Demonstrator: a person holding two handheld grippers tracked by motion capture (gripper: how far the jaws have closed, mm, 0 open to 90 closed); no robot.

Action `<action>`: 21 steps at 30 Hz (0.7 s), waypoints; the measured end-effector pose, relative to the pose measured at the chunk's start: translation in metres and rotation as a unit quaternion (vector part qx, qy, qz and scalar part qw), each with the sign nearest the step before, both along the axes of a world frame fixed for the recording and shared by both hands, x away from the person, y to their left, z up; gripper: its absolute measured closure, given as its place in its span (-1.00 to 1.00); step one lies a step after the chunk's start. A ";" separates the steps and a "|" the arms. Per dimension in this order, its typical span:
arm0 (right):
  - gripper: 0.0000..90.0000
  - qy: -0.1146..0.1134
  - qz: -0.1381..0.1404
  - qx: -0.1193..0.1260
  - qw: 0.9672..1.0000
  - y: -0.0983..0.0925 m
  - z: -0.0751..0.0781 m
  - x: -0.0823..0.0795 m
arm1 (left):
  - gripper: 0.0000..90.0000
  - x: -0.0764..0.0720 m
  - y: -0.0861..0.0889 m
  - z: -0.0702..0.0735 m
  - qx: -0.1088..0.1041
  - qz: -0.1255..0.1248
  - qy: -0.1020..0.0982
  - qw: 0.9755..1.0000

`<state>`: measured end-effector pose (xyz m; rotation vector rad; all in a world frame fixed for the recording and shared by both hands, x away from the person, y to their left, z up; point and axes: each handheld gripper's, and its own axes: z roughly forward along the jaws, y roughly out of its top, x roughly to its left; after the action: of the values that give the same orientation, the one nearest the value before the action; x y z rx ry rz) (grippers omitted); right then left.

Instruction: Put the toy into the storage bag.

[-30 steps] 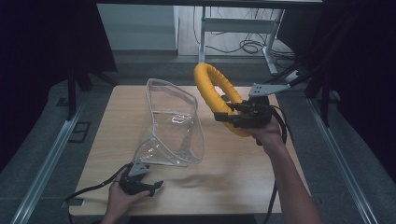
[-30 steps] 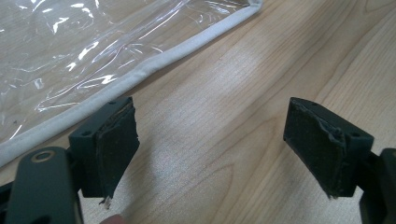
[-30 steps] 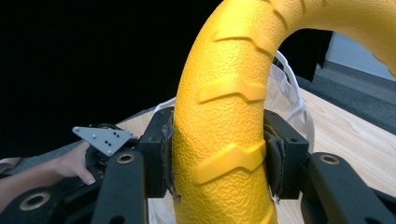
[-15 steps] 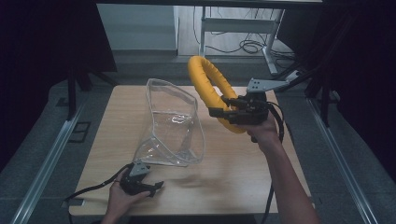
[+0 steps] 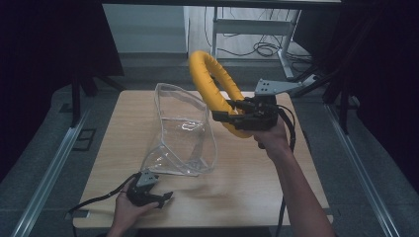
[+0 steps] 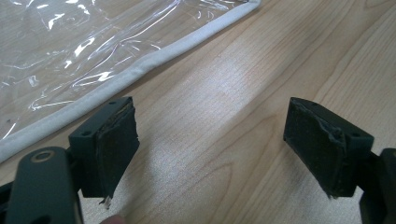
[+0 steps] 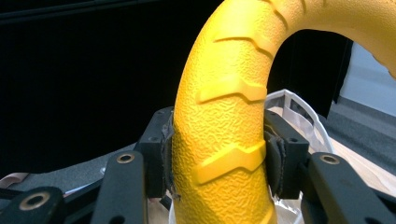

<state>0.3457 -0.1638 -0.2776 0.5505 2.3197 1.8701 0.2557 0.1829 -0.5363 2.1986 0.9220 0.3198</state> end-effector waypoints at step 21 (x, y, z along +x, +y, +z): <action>0.12 -0.028 0.050 0.043 0.997 0.027 0.019 -0.018 | -0.61 0.000 0.000 0.000 -0.001 0.000 0.001 1.000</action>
<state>0.3276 -0.1365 -0.2587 0.3919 2.2806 2.0114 0.2555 0.1827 -0.5367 2.1970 0.9230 0.3163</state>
